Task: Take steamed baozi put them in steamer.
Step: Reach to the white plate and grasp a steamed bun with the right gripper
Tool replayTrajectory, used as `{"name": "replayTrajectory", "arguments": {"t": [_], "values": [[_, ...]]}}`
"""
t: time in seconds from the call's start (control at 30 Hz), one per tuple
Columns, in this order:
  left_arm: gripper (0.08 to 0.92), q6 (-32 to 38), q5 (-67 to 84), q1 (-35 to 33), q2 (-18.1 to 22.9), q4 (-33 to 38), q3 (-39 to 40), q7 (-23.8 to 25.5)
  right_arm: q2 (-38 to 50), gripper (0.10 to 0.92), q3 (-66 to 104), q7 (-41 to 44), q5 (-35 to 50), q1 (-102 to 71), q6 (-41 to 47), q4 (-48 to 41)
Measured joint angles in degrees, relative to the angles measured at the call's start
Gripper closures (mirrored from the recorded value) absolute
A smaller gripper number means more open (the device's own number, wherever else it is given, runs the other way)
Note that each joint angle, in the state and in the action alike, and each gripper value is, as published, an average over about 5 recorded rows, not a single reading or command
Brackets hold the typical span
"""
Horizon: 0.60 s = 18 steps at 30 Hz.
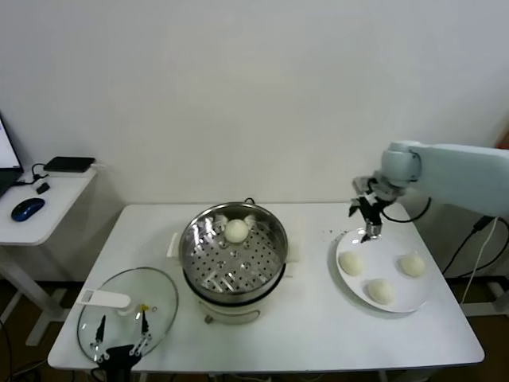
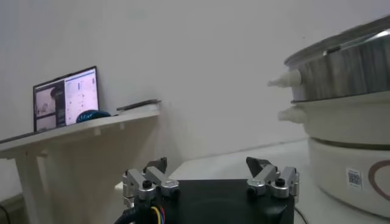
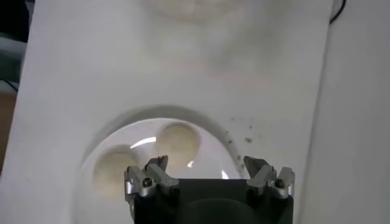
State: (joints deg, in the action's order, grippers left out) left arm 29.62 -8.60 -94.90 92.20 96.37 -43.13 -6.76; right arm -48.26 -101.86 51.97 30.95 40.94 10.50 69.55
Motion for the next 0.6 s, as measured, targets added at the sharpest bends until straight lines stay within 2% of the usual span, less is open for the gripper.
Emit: {"name": "replayTrajectory", "arguments": {"t": [0.6], "values": [[0.177, 0.1, -0.3, -0.3, 0.0, -0.5, -0.3, 0.0, 0.3, 0.203, 11.6, -2.6, -5.6, -15.5, 3.0, -6.0]]}}
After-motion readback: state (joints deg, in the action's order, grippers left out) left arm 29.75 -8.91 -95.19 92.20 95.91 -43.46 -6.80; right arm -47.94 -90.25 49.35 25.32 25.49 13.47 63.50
